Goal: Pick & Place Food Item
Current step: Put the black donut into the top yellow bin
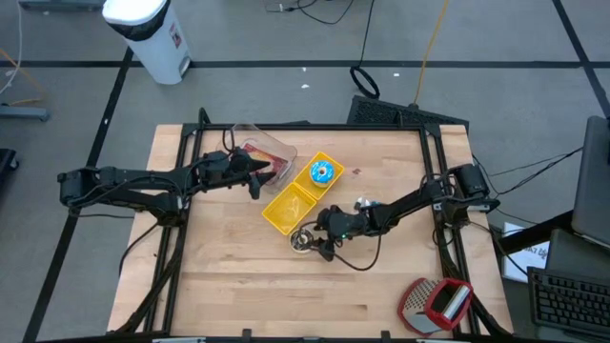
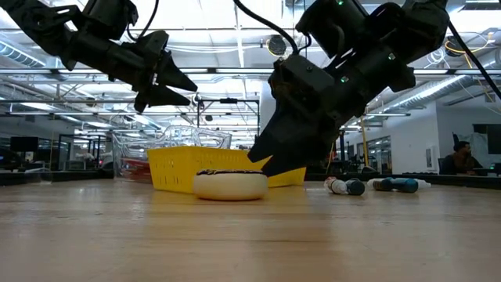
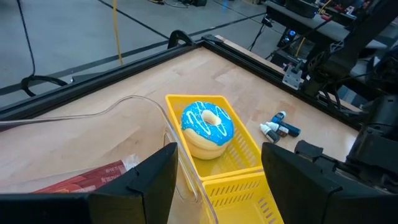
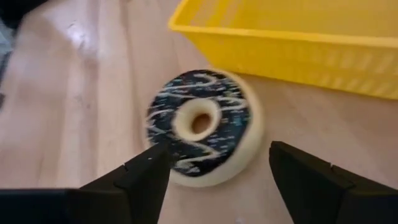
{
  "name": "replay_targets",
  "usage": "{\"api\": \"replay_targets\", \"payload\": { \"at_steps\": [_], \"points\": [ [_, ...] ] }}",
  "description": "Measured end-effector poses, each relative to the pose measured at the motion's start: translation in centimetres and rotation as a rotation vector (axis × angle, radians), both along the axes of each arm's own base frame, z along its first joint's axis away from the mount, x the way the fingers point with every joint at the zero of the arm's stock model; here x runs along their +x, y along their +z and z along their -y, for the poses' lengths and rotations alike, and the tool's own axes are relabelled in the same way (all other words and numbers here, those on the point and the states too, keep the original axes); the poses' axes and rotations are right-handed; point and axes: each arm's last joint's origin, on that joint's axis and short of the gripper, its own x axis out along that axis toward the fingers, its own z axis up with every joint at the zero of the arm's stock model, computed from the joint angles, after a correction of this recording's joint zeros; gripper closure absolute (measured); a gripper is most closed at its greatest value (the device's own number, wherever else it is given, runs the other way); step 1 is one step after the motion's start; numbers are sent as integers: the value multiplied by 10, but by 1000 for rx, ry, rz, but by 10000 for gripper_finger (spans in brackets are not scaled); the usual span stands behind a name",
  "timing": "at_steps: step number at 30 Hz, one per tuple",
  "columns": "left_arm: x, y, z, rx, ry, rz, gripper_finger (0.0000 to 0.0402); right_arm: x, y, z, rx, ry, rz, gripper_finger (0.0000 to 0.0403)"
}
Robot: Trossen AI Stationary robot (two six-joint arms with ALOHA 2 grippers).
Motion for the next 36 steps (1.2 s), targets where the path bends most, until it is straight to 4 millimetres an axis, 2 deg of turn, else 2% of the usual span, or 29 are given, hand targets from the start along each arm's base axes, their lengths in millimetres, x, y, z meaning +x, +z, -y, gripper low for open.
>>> {"api": "replay_targets", "payload": {
  "at_steps": [4,9,14,18,25,27,31,36],
  "points": [
    [0,0,0,0,11,0,167,3,-12,3,-14,-41,-16,149],
    [0,0,0,3,19,0,167,12,-31,6,116,-21,12,150],
    [0,0,0,3,18,0,167,14,-32,13,166,6,24,166],
    [0,0,0,3,18,-2,167,15,-29,12,134,50,56,221],
    [0,0,0,2,18,-4,167,16,-26,8,64,134,97,377],
    [0,-1,0,2,18,-6,167,16,-25,8,62,170,106,388],
    [0,-1,0,1,18,-9,167,15,-14,5,87,254,142,382],
    [0,-1,0,5,17,-13,167,11,19,5,82,312,240,396]
  ]
}}
